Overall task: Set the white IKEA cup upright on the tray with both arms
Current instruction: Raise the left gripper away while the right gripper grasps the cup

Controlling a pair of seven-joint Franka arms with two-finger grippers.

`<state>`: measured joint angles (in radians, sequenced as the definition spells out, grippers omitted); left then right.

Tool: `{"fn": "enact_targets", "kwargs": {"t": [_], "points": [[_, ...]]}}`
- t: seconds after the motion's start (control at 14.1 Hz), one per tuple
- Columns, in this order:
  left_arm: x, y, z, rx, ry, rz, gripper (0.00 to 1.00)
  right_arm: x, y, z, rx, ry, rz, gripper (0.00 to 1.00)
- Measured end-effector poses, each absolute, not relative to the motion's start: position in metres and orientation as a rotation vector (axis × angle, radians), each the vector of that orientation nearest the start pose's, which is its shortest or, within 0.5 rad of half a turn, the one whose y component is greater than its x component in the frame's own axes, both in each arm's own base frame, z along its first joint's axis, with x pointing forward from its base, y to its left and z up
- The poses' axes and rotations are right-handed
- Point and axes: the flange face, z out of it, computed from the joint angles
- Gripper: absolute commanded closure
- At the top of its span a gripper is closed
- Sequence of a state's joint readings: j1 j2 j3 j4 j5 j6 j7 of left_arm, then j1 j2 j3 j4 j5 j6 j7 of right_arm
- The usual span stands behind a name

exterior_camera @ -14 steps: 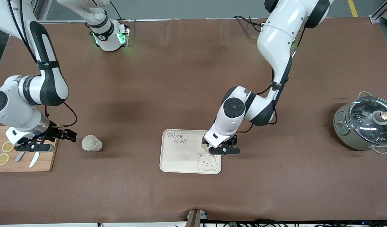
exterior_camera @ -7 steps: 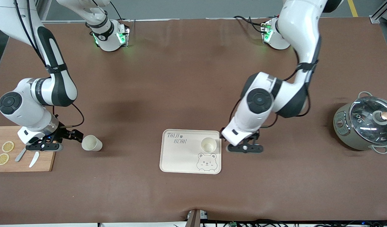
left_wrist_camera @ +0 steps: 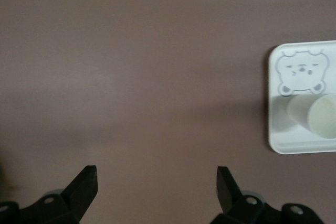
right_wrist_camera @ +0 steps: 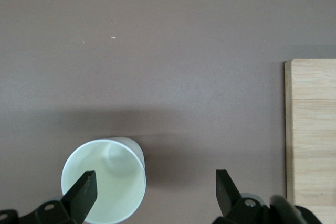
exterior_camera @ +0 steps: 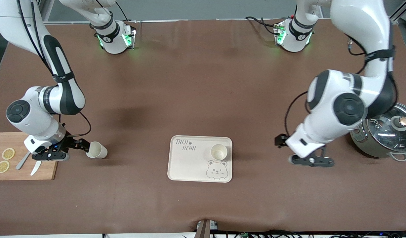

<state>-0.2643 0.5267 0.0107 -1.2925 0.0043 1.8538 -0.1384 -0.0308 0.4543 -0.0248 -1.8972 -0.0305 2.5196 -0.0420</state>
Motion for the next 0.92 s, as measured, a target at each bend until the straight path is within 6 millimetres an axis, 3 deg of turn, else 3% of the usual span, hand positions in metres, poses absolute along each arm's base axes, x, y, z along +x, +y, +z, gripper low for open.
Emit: {"fn": "enact_targets", "kwargs": {"t": [0.28, 0.5, 0.64, 0.92], "points": [[0.703, -0.100, 0.458, -3.130, 0.200, -0.050, 0.00, 0.650, -0.037, 0.254, -3.168, -0.019, -0.293, 0.00], [0.699, -0.056, 0.471, -3.131, 0.179, -0.011, 0.00, 0.649, -0.037, 0.241, -3.169, -0.018, -0.293, 0.00], [0.690, -0.044, 0.488, -3.152, 0.150, 0.016, 0.00, 0.647, -0.037, 0.232, -3.168, -0.019, -0.299, 0.00], [0.670, -0.041, 0.524, -3.175, 0.139, 0.016, 0.00, 0.638, -0.037, 0.207, -3.166, -0.021, -0.319, 0.00]]}}
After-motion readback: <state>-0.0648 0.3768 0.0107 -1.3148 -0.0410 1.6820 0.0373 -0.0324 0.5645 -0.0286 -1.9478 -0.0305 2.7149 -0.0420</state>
